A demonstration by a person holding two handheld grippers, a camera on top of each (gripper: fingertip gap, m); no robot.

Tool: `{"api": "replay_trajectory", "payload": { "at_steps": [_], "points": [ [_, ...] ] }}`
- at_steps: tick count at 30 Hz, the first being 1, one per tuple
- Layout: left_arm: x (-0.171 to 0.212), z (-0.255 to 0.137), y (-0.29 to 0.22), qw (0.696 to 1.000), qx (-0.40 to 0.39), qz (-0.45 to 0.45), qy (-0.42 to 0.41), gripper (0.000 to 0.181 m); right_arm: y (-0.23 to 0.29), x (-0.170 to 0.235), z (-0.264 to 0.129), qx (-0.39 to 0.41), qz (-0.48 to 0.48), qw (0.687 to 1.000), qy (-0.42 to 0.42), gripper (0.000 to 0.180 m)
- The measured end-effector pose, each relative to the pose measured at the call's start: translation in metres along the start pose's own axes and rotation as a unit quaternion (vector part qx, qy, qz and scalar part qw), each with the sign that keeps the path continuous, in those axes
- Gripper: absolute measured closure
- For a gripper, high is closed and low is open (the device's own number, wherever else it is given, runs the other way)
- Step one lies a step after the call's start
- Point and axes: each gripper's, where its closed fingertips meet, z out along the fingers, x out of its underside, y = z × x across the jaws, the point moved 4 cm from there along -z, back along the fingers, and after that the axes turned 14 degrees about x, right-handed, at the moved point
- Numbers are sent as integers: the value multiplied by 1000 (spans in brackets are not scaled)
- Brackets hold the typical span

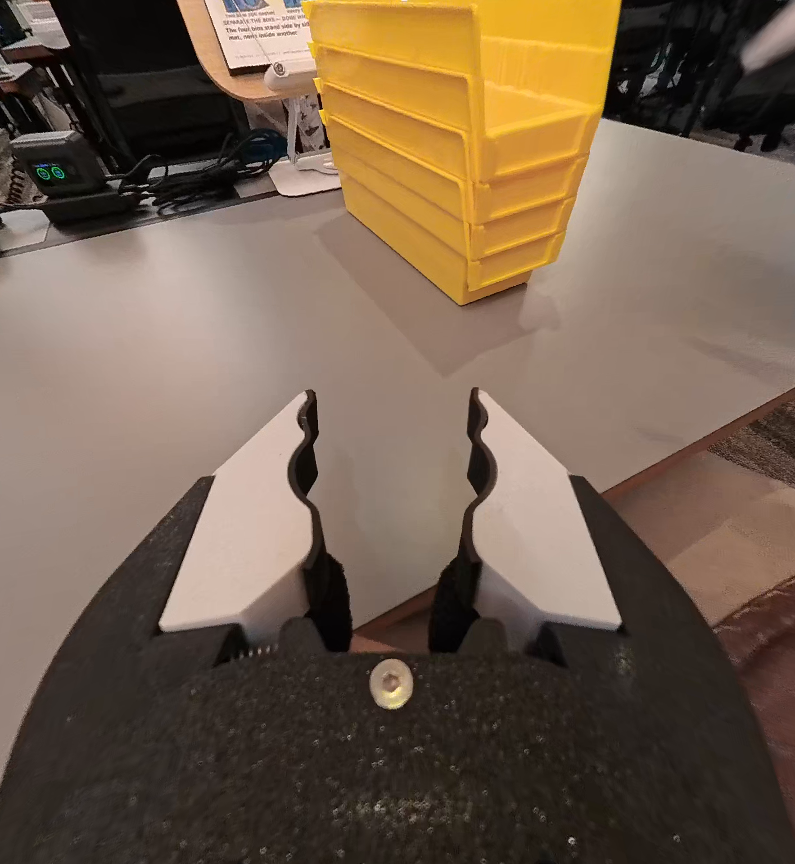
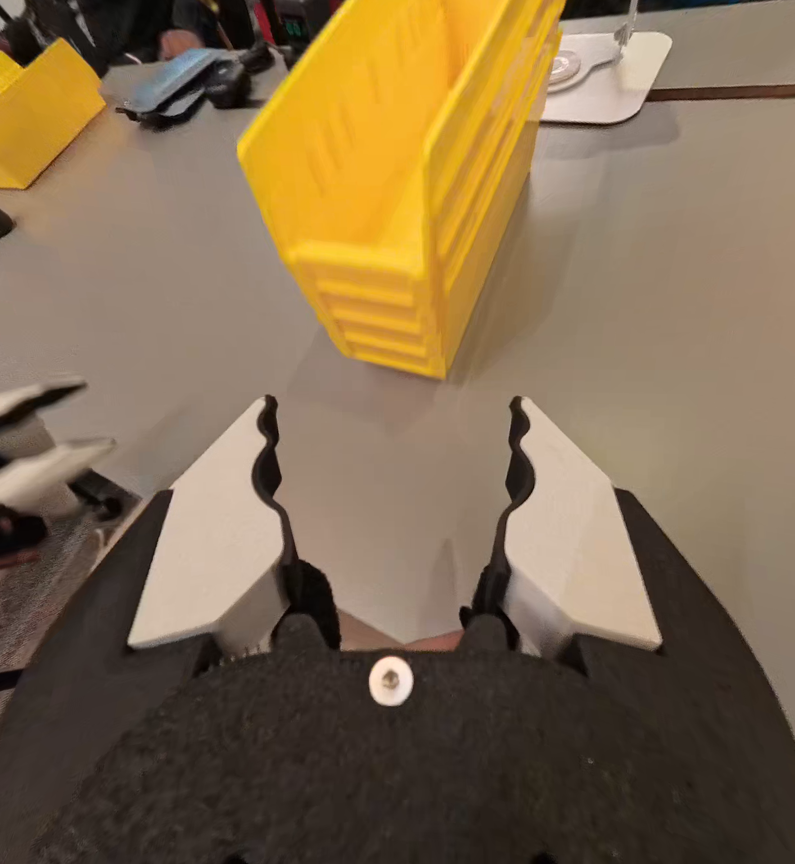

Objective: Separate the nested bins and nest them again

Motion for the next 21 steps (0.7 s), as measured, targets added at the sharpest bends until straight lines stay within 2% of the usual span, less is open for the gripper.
{"api": "replay_trajectory", "payload": {
  "at_steps": [3, 5, 9, 13, 16, 21],
  "points": [
    [3, 3, 6, 1000, 5, -15, 3, 119, 6, -69, 35, 16, -41, 996, 82, 76],
    [3, 4, 10, 1000, 3, -17, 2, 119, 4, -102, 67, 46, -77, 981, 174, 68],
    [8, 4, 18, 1000, -10, 7, 16, 120, 3, -146, 116, 65, -24, 957, 283, 68],
    [11, 5, 19, 999, -18, 39, 26, 120, 8, -165, 145, 98, -17, 939, 329, 65],
    [12, 5, 19, 997, -27, 60, 33, 121, 15, -163, 160, 117, -31, 923, 366, 58],
    [14, 6, 21, 997, -29, 65, 39, 122, 19, -160, 180, 164, -46, 905, 389, 61]
  ]
}}
